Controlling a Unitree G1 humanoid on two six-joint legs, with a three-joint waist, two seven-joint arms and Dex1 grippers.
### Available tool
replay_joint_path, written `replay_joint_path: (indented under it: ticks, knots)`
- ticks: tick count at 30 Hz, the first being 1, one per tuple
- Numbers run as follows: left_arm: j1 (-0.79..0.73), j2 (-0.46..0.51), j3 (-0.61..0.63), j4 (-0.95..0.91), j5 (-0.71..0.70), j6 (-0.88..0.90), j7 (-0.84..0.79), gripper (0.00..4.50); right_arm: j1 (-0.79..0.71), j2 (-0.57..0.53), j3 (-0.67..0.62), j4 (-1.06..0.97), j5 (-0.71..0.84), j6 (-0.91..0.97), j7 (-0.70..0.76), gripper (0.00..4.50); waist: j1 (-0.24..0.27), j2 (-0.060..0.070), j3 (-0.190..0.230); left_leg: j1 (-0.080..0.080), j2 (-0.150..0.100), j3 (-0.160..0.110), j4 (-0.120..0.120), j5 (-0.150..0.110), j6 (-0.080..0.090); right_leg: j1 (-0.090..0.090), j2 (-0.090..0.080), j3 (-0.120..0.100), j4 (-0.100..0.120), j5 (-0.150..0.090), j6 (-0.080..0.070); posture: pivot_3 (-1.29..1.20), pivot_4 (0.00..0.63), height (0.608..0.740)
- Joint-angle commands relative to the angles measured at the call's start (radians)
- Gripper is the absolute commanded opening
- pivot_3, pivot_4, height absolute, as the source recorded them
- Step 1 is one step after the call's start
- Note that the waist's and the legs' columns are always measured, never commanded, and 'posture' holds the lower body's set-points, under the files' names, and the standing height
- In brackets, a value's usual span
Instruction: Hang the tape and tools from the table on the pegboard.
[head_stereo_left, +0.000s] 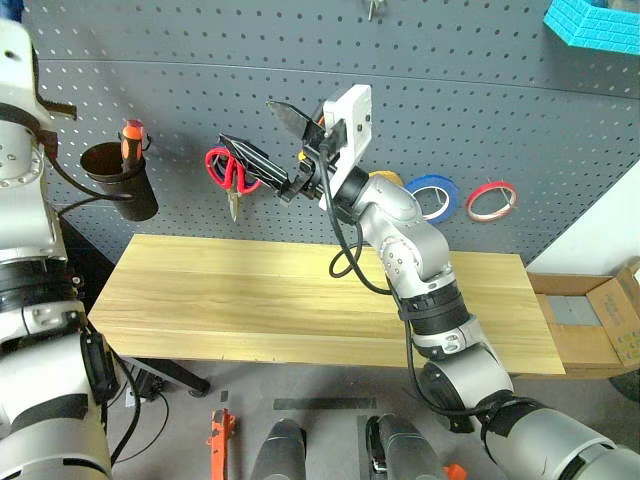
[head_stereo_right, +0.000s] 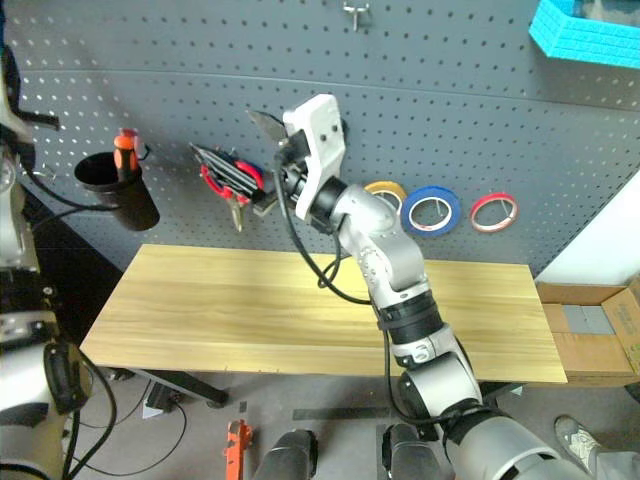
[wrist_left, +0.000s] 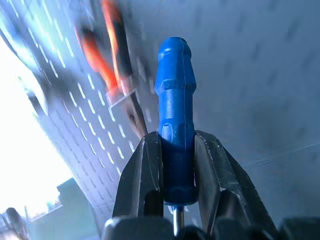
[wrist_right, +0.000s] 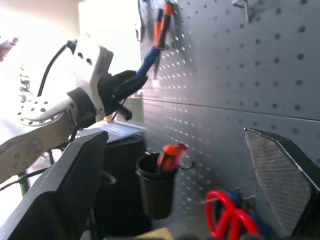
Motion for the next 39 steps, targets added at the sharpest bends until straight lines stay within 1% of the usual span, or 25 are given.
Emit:
replay_joint_path:
  ticks: [1, 4, 7, 9, 12, 15, 18, 22, 27, 33, 35, 39]
  knots:
    - [-0.075, 0.029, -0.002, 0.194, -0.020, -0.115, 0.000, 0.53, -0.047, 0.027, 0.007, 0.030, -0.028, -0.066, -0.012, 4.50, -0.001, 0.000, 0.001, -0.001, 0.000, 0.000, 0.000, 0.000, 0.000, -0.001, 0.000, 0.000, 0.000, 0.000, 0.000, 0.14, 0.179, 0.740]
    - [-0.094, 0.032, 0.001, 0.317, -0.042, -0.165, -0.007, 0.53, -0.033, 0.018, 0.020, 0.055, -0.047, -0.070, -0.011, 4.50, -0.003, 0.001, 0.007, -0.001, 0.000, 0.000, 0.000, 0.000, 0.000, -0.001, 0.000, 0.000, 0.000, 0.000, 0.000, 0.13, 0.216, 0.740]
    - [-0.099, 0.018, -0.017, 0.354, -0.051, -0.205, -0.035, 0.53, -0.012, 0.009, 0.033, 0.032, -0.043, -0.047, 0.001, 4.50, -0.003, 0.001, 0.024, -0.002, 0.000, -0.001, 0.000, -0.001, 0.001, -0.001, 0.000, 0.000, 0.000, 0.000, 0.000, 0.13, 0.249, 0.740]
    - [-0.121, 0.012, -0.025, 0.378, -0.059, -0.231, -0.042, 0.53, -0.001, 0.006, 0.041, 0.027, -0.043, -0.039, 0.008, 4.50, -0.003, 0.000, 0.034, -0.002, 0.000, -0.001, 0.000, -0.001, 0.001, -0.001, 0.000, -0.001, 0.001, 0.000, 0.000, 0.13, 0.258, 0.740]
    - [-0.188, 0.010, -0.038, 0.417, -0.058, -0.269, -0.038, 0.53, 0.003, 0.005, 0.046, 0.029, -0.046, -0.035, 0.012, 4.50, -0.002, -0.001, 0.046, -0.003, 0.000, -0.003, 0.001, -0.001, 0.001, -0.001, 0.000, -0.002, 0.001, 0.000, 0.000, 0.13, 0.260, 0.740]
    - [-0.242, 0.008, -0.060, 0.441, -0.042, -0.348, -0.022, 0.53, 0.003, 0.006, 0.046, 0.028, -0.047, -0.034, 0.006, 4.50, -0.002, -0.001, 0.052, -0.004, 0.000, -0.003, 0.001, -0.001, 0.001, -0.002, 0.000, -0.002, 0.001, 0.000, 0.000, 0.13, 0.255, 0.740]
    - [-0.275, 0.004, -0.086, 0.455, -0.023, -0.417, -0.005, 0.53, 0.003, 0.006, 0.048, 0.030, -0.050, -0.033, 0.002, 4.50, 0.000, -0.001, 0.053, -0.004, 0.000, -0.004, 0.000, -0.001, 0.001, -0.002, 0.000, -0.003, 0.001, 0.000, 0.000, 0.13, 0.254, 0.740]
    - [-0.291, -0.006, -0.108, 0.482, -0.010, -0.443, 0.034, 0.53, 0.007, 0.001, 0.046, 0.023, -0.052, -0.025, -0.004, 4.50, -0.003, 0.001, 0.053, -0.003, 0.000, -0.003, 0.000, -0.001, 0.001, -0.002, -0.001, -0.002, 0.002, 0.000, 0.000, 0.12, 0.261, 0.740]
    - [-0.226, -0.014, -0.113, 0.475, -0.005, -0.485, 0.081, 0.53, 0.028, -0.005, 0.051, 0.002, -0.057, -0.004, -0.004, 4.50, -0.005, 0.002, 0.056, -0.003, 0.000, -0.004, 0.001, 0.000, 0.001, -0.002, 0.000, -0.002, 0.003, 0.000, 0.000, 0.11, 0.277, 0.740]
    - [-0.127, -0.031, -0.103, 0.408, -0.020, -0.500, 0.116, 0.53, 0.044, -0.005, 0.054, -0.024, -0.063, 0.019, -0.009, 4.50, -0.012, 0.003, 0.066, -0.003, 0.000, -0.003, 0.001, 0.000, 0.001, -0.002, 0.000, -0.002, 0.003, 0.000, 0.000, 0.11, 0.288, 0.740]
    - [-0.085, -0.042, -0.094, 0.370, -0.031, -0.491, 0.121, 0.53, 0.049, -0.004, 0.056, -0.029, -0.065, 0.025, -0.011, 4.50, -0.014, 0.003, 0.069, -0.003, 0.000, -0.004, 0.001, 0.000, 0.001, -0.002, 0.000, -0.002, 0.003, 0.000, 0.000, 0.11, 0.289, 0.740]
    - [0.045, -0.063, -0.063, 0.221, -0.063, -0.433, 0.127, 0.53, 0.061, -0.003, 0.065, -0.046, -0.063, 0.039, -0.012, 4.50, -0.020, 0.003, 0.072, -0.003, 0.000, -0.003, 0.000, -0.001, 0.001, -0.002, -0.001, -0.001, 0.003, 0.000, 0.000, 0.12, 0.289, 0.740]
